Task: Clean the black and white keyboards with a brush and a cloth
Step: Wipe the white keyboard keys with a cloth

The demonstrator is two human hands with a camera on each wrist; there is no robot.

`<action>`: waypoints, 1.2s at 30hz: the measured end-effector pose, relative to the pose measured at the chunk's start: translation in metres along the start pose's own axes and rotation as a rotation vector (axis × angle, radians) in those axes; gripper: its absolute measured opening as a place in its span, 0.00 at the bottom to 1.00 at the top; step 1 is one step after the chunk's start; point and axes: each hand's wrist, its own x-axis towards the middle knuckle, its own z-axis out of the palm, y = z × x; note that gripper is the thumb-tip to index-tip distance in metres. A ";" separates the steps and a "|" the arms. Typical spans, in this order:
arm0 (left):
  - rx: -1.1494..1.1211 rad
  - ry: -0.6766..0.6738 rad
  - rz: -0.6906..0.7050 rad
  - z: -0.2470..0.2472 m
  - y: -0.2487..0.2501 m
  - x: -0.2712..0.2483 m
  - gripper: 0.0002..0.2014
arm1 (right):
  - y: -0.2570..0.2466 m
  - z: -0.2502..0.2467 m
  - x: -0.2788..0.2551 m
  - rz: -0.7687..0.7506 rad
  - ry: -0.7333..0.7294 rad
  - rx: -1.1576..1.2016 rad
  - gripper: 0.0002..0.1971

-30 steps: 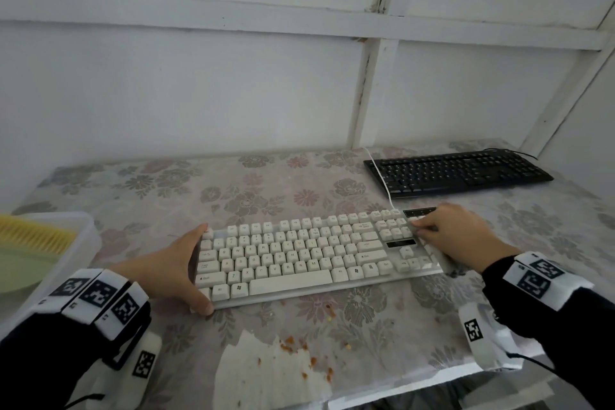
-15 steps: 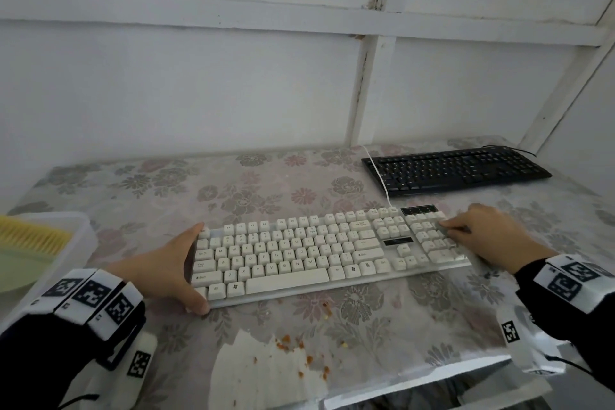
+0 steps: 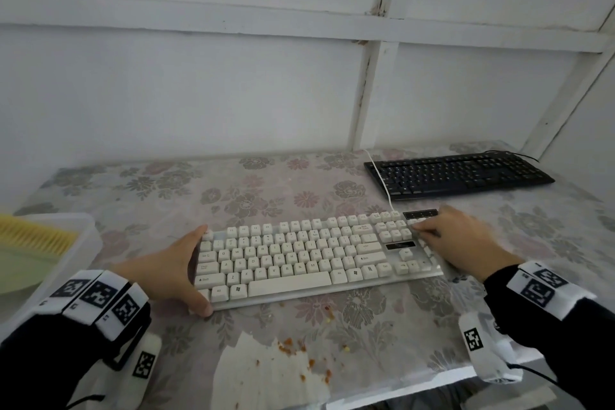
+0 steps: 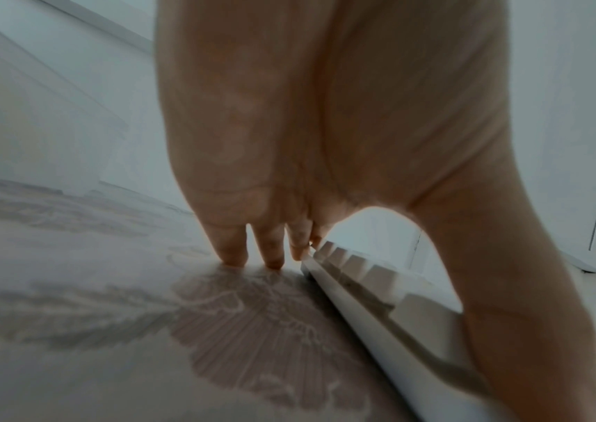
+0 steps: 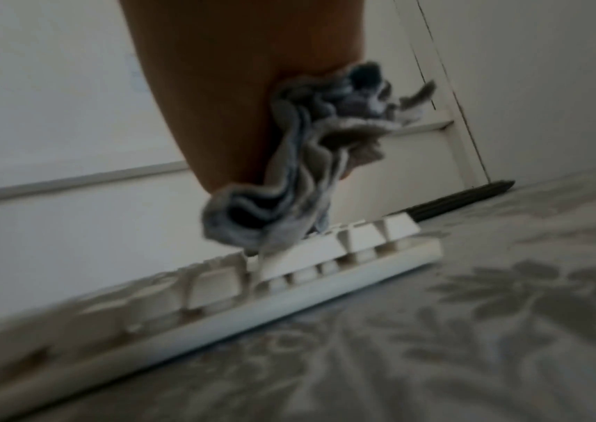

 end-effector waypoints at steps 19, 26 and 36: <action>0.001 -0.008 0.011 -0.001 -0.001 0.004 0.88 | 0.063 -0.003 -0.006 0.254 0.058 0.068 0.11; -0.014 0.000 0.018 0.001 -0.002 0.003 0.88 | 0.006 -0.005 0.001 -0.013 -0.012 0.074 0.12; -0.009 -0.012 0.018 0.000 0.000 0.004 0.89 | 0.034 -0.004 0.004 0.149 -0.005 -0.046 0.13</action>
